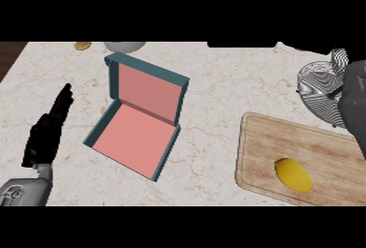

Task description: Pick the can from the cutting board and place it in the tiered basket

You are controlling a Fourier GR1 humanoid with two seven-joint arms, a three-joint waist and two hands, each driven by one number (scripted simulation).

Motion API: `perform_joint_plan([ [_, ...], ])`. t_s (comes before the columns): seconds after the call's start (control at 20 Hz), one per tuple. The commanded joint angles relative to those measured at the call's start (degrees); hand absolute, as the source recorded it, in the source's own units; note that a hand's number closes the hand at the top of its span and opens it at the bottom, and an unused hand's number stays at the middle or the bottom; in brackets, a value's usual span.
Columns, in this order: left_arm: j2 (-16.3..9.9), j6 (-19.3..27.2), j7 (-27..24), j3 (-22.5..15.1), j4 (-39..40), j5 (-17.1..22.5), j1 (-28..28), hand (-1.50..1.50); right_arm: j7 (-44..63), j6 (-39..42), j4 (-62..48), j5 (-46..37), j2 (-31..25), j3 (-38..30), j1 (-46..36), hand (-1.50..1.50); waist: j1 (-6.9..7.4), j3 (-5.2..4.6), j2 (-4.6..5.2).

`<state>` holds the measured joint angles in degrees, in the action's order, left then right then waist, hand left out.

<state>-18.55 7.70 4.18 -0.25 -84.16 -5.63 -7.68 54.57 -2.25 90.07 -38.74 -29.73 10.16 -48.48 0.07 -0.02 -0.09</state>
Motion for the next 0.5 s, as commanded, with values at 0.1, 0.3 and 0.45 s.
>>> perform_joint_plan([
  [0.1,1.1,0.4,-0.3,0.7,1.9,-1.5,-1.4,0.00,-9.3,4.5,-8.4,0.8,-2.9,-4.6,-2.0,1.50,0.29,0.01,0.20],
  [0.3,1.9,0.2,-1.6,0.1,2.1,-2.1,-1.4,0.00,-12.7,2.8,-15.2,-5.6,-4.8,-3.1,-3.4,1.50,0.61,-0.01,0.32],
  [0.45,1.4,0.2,-2.2,0.4,1.6,-2.2,0.0,0.00,-16.2,4.0,-16.7,-8.1,-11.0,-3.4,0.9,1.50,0.30,0.00,0.29],
])
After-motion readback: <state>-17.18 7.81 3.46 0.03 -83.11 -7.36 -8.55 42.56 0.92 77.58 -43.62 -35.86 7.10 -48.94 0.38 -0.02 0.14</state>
